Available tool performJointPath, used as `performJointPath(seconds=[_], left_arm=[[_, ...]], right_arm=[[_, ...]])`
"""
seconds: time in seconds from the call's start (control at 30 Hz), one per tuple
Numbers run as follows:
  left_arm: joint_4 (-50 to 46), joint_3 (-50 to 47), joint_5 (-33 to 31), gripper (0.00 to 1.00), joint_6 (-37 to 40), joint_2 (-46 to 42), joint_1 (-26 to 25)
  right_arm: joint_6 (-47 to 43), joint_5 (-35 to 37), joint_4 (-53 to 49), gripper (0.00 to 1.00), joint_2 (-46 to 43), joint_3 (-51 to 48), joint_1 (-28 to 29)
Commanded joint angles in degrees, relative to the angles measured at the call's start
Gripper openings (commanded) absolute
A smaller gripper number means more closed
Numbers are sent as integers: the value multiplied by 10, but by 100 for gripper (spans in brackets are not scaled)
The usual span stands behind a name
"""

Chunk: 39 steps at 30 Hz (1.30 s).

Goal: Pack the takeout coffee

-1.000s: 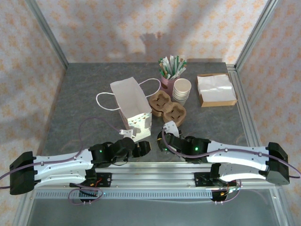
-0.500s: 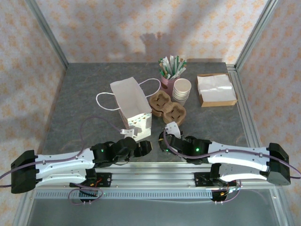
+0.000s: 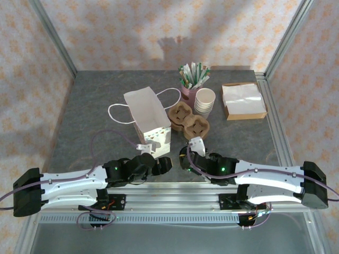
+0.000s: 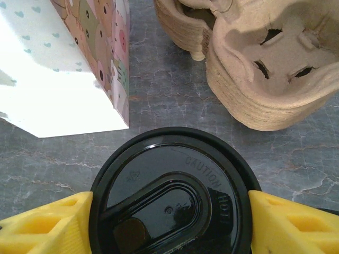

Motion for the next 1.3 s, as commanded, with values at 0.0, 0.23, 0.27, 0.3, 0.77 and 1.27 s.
performJointPath(seconds=[0.0, 0.23, 0.27, 0.3, 0.77, 1.27], left_arm=[[11, 12, -26, 73, -14, 2, -4], [16, 14, -31, 73, -21, 4, -5], [16, 14, -31, 73, -21, 5, -4], [18, 14, -30, 73, -22, 6, -4], [19, 15, -29, 73, -26, 1, -5], [-5, 9, -47, 73, -32, -34, -6]], right_arm=[[49, -46, -54, 68, 26, -37, 4], [101, -63, -58, 67, 61, -54, 13], [107, -60, -58, 67, 68, -54, 21], [114, -56, -61, 67, 82, -52, 32], [179, -93, -13, 70, 127, -52, 67], [211, -91, -13, 70, 165, -60, 67]])
